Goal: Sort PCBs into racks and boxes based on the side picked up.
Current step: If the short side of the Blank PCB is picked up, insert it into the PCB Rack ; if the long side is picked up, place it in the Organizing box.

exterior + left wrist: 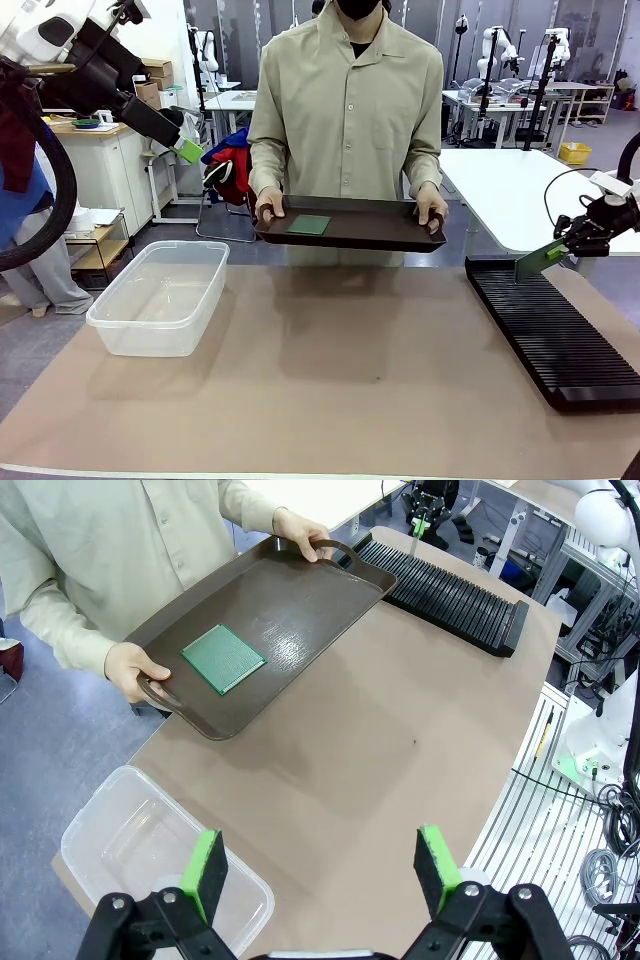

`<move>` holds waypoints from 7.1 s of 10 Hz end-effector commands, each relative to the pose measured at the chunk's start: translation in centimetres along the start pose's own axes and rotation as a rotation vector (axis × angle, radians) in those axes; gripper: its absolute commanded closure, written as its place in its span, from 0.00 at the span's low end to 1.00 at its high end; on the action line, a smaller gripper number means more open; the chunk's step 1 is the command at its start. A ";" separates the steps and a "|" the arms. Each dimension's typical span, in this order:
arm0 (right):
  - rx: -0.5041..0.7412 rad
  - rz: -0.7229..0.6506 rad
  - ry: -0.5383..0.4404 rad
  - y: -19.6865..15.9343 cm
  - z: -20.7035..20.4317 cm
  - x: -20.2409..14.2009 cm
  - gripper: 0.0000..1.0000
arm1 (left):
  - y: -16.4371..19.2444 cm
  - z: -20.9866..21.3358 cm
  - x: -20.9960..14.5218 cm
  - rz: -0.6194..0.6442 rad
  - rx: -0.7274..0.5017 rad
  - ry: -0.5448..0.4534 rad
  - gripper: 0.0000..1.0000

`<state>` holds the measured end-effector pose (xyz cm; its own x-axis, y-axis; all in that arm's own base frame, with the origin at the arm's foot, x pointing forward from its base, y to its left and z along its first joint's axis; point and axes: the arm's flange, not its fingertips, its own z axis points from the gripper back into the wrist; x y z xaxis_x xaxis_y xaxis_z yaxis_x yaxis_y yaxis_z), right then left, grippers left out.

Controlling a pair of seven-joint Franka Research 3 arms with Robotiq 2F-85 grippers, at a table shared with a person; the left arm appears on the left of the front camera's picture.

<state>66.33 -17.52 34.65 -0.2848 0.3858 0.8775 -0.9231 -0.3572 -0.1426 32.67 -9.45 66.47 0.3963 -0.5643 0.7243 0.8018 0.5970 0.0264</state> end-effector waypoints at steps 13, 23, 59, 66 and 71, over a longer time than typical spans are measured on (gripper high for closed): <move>-0.148 -0.060 -0.059 3.2 -1.8 -2.2 0.98 | 0.1 0.0 -0.1 0.001 -0.010 -0.004 0.00; -0.156 -0.111 -0.083 3.1 -1.8 -3.4 0.98 | 0.1 0.0 -0.1 0.001 -0.010 -0.004 0.00; -0.188 -0.249 -0.165 4.8 -2.7 -8.4 0.98 | 0.1 0.0 -0.1 0.001 -0.010 -0.004 0.00; -0.160 -0.273 -0.162 3.5 -3.9 -10.0 0.98 | 0.1 0.0 -0.1 0.001 -0.010 -0.004 0.00; -0.147 -0.281 -0.109 3.5 -3.8 -10.6 0.73 | 0.1 0.0 -0.1 0.001 -0.010 -0.004 0.00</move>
<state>64.53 -19.95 23.21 0.0133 0.3231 0.9463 -0.9925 -0.1111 0.0519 32.67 -9.46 66.47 0.3964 -0.5643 0.7242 0.8018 0.5970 0.0263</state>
